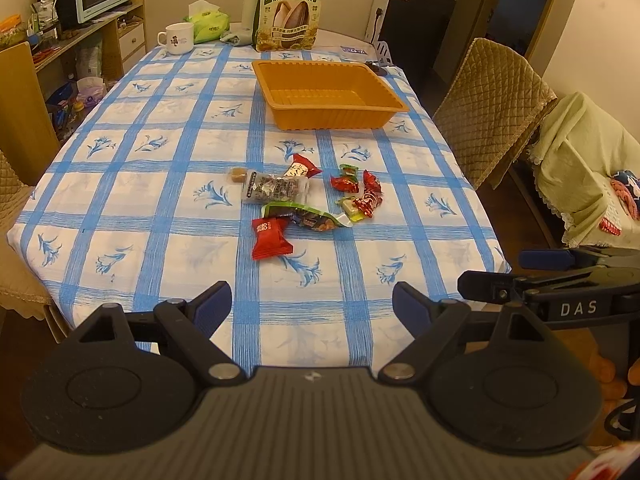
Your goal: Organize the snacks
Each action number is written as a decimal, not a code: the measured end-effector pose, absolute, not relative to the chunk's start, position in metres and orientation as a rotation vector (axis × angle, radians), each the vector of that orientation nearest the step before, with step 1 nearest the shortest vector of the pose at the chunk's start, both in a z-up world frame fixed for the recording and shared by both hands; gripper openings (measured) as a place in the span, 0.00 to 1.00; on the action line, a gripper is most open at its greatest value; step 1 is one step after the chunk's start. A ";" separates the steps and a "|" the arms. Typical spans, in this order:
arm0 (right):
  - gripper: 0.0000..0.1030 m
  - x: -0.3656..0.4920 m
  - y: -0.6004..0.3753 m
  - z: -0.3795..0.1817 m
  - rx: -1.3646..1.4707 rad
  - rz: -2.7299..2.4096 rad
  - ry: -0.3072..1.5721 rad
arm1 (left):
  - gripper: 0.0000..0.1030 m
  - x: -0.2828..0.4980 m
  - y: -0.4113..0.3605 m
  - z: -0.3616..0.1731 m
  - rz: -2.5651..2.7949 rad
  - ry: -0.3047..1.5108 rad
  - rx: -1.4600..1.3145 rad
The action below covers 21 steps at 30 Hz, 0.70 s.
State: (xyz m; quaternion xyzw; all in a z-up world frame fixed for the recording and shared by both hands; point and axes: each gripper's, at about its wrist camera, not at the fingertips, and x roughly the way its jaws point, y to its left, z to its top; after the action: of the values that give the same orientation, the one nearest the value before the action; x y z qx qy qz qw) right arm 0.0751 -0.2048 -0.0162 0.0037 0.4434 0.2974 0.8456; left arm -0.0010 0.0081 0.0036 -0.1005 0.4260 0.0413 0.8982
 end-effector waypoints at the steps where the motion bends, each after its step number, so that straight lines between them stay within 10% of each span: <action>1: 1.00 0.075 -0.205 -0.016 0.008 0.628 0.936 | 0.84 -0.001 0.008 0.004 0.085 0.882 -0.208; 21: 1.00 0.074 -0.205 -0.016 0.009 0.628 0.935 | 0.84 -0.001 0.008 0.003 0.086 0.880 -0.207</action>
State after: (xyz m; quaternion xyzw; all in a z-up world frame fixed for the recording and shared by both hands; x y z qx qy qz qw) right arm 0.0743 -0.2050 -0.0158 0.0044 0.4434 0.2974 0.8455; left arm -0.0012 0.0079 0.0032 -0.1000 0.4249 0.0417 0.8987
